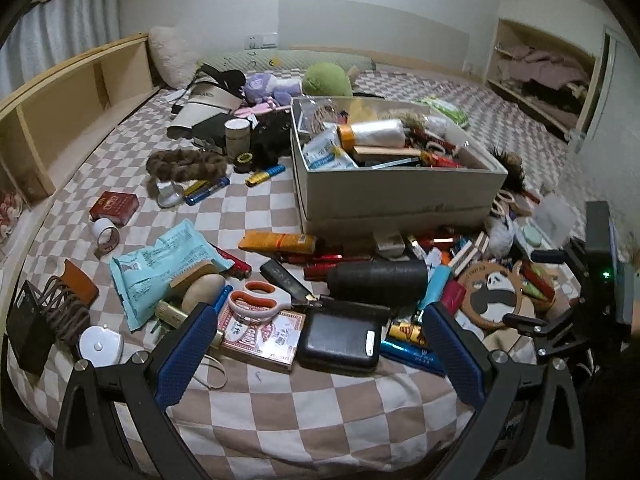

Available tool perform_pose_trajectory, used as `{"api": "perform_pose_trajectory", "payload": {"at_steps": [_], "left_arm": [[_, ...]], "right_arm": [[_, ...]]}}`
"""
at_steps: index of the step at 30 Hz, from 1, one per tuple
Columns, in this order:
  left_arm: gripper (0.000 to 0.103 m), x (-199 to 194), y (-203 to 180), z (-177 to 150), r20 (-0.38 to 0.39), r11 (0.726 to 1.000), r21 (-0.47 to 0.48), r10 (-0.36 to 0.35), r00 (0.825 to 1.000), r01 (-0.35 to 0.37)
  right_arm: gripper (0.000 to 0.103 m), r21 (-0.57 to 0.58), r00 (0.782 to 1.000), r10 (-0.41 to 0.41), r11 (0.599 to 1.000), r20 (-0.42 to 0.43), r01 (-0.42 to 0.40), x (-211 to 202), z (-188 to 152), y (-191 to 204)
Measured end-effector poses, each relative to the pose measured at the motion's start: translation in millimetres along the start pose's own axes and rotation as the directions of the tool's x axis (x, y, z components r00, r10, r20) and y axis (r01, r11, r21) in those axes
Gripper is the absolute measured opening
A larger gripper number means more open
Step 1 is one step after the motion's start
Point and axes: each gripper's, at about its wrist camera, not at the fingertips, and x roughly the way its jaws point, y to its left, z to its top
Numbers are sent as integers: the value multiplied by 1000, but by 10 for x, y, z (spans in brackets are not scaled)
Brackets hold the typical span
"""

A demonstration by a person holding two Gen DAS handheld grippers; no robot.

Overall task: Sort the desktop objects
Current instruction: 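Grasp the cork panda coaster with the right tool while the left tool approaches the black case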

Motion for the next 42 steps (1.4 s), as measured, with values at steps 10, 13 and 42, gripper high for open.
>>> {"api": "perform_pose_trajectory", "payload": {"at_steps": [10, 13, 42], "left_arm": [[103, 355, -236, -149, -124, 996, 65, -51, 991, 59], [103, 430, -302, -181, -143, 993, 91, -56, 988, 69], [103, 958, -574, -201, -276, 964, 6, -255, 927, 267]], "right_arm": [[103, -77, 995, 65, 994, -72, -71, 246, 25, -4], [103, -93, 994, 82, 992, -73, -88, 279, 25, -3], [99, 270, 979, 204, 941, 21, -202, -175, 97, -668]]}}
